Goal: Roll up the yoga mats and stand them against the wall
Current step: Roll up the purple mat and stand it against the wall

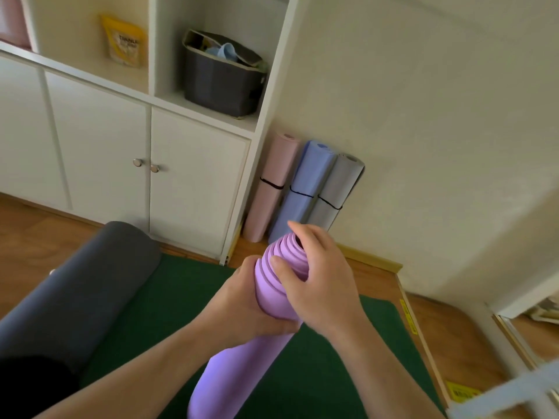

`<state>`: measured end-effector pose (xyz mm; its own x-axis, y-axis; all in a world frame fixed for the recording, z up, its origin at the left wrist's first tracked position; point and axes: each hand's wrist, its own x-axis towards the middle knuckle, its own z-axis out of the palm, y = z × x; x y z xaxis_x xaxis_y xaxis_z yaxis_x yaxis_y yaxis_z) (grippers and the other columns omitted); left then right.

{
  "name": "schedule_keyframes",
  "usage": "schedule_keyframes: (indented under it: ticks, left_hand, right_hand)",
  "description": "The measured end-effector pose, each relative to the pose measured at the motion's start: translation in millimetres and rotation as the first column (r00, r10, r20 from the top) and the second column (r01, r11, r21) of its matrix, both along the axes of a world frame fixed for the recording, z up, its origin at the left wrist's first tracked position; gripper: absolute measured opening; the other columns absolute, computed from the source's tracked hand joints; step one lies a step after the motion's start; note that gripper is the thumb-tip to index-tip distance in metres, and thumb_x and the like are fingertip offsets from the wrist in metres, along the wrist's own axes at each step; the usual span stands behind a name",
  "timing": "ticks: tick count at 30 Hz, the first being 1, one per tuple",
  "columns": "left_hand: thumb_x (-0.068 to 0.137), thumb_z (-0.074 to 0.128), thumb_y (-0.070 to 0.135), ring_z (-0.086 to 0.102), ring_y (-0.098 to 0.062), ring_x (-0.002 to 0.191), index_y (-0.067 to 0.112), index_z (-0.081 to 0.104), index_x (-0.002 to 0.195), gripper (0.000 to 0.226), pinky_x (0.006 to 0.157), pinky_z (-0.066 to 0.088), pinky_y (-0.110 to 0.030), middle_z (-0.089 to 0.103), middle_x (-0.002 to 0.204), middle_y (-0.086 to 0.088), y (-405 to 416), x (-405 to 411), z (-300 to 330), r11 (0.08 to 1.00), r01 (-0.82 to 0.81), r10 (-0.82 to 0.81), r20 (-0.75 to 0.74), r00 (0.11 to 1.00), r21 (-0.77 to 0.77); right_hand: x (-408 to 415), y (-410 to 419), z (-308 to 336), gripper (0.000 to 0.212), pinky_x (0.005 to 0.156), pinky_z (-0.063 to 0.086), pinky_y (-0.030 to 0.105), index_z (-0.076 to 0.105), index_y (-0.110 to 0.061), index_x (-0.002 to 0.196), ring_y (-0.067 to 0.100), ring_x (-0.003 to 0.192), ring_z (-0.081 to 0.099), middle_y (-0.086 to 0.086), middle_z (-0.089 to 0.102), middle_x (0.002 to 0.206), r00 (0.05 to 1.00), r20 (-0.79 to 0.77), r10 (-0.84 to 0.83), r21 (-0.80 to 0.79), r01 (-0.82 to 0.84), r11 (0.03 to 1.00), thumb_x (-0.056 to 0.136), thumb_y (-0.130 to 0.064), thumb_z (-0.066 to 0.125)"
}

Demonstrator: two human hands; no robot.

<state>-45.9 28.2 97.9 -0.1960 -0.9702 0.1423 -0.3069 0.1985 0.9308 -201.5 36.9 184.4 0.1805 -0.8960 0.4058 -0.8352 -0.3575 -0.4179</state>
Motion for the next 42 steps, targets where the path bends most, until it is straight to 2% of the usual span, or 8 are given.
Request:
schedule_keyframes:
  ticks: [8,13,16,22,25,30,38,42]
  left_hand:
    - [0.045,0.105,0.050,0.065,0.007,0.102,0.049,0.046,0.134,0.106,0.072,0.055,-0.010,0.068,0.114,0.025,4.1,6.5,8.8,0.998,-0.058,0.058,-0.007,0.998,0.020]
    - [0.047,0.104,0.049,0.063,0.008,0.105,0.053,0.041,0.134,0.107,0.072,0.053,-0.008,0.065,0.117,0.028,4.1,6.8,8.4,0.999,-0.047,0.047,-0.003,0.999,0.009]
    - [0.046,0.103,0.048,0.064,0.004,0.109,0.048,0.040,0.139,0.112,0.087,0.056,-0.016,0.065,0.118,0.028,2.4,6.3,7.4,0.998,-0.058,0.058,-0.007,0.998,-0.013]
    - [0.049,0.104,0.048,0.060,0.013,0.103,0.049,0.041,0.133,0.105,0.071,0.051,-0.006,0.064,0.115,0.026,3.3,16.1,11.8,0.998,-0.065,0.065,-0.007,0.998,0.013]
    - [0.048,0.104,0.047,0.062,0.010,0.103,0.052,0.041,0.129,0.103,0.071,0.052,-0.006,0.064,0.113,0.028,4.7,16.8,9.2,0.998,-0.067,0.067,-0.016,0.998,0.019]
    - [0.049,0.103,0.049,0.064,0.003,0.107,0.045,0.040,0.139,0.111,0.086,0.056,-0.018,0.063,0.118,0.026,7.1,18.6,12.9,0.998,-0.060,0.060,0.014,0.998,0.034]
    - [0.057,0.099,0.058,0.059,-0.001,0.113,0.044,0.030,0.145,0.113,0.097,0.056,-0.024,0.054,0.127,0.025,4.6,28.0,20.0,0.993,0.085,-0.097,0.147,0.984,0.087]
    - [0.067,0.095,0.054,0.060,-0.003,0.110,0.046,0.052,0.128,0.075,0.096,0.056,-0.030,0.061,0.118,0.024,-7.9,52.9,30.4,0.993,0.098,-0.111,0.253,0.961,0.062]
  right_hand:
    - [17.2,-9.1,48.9,0.049,0.104,0.049,0.042,0.054,-0.033,0.137,0.019,0.124,0.057,-0.009,0.053,0.137,0.979,-0.203,0.026,0.197,0.015,0.980,0.100,-0.065,0.049]
    - [30.8,-37.8,66.9,0.055,0.119,0.038,0.046,0.058,-0.030,0.145,0.018,0.139,0.048,-0.005,0.058,0.148,0.964,-0.251,0.089,0.042,-0.081,0.996,0.106,-0.058,0.031]
    - [40.8,-37.3,13.6,0.053,0.116,0.037,0.050,0.061,-0.038,0.131,0.019,0.133,0.050,-0.011,0.061,0.137,0.911,-0.391,0.132,0.349,0.014,0.937,0.104,-0.067,0.025]
    - [45.1,-53.3,50.1,0.069,0.127,0.024,0.051,0.034,-0.029,0.164,0.019,0.157,0.028,-0.003,0.036,0.169,0.975,-0.179,0.135,0.371,-0.060,0.927,0.108,-0.068,0.026]
    - [47.5,-53.4,43.3,0.059,0.119,0.035,0.048,0.052,-0.027,0.145,0.024,0.143,0.044,-0.001,0.054,0.148,0.980,-0.184,0.078,0.152,-0.050,0.987,0.107,-0.062,0.023]
    - [45.5,-54.0,14.1,0.053,0.120,0.028,0.049,0.053,-0.035,0.139,0.023,0.143,0.040,-0.001,0.056,0.146,0.918,-0.344,0.197,0.504,0.004,0.863,0.110,-0.058,0.016]
    - [32.5,-47.8,1.4,0.051,0.104,0.040,0.050,0.049,-0.045,0.116,0.025,0.122,0.047,-0.007,0.054,0.132,0.916,-0.374,0.146,0.478,0.055,0.877,0.095,-0.064,0.007]
    - [28.5,-50.8,6.4,0.039,0.101,0.042,0.053,0.049,-0.041,0.109,0.025,0.119,0.047,-0.007,0.054,0.127,0.946,-0.310,0.100,0.502,0.074,0.862,0.103,-0.058,0.014]
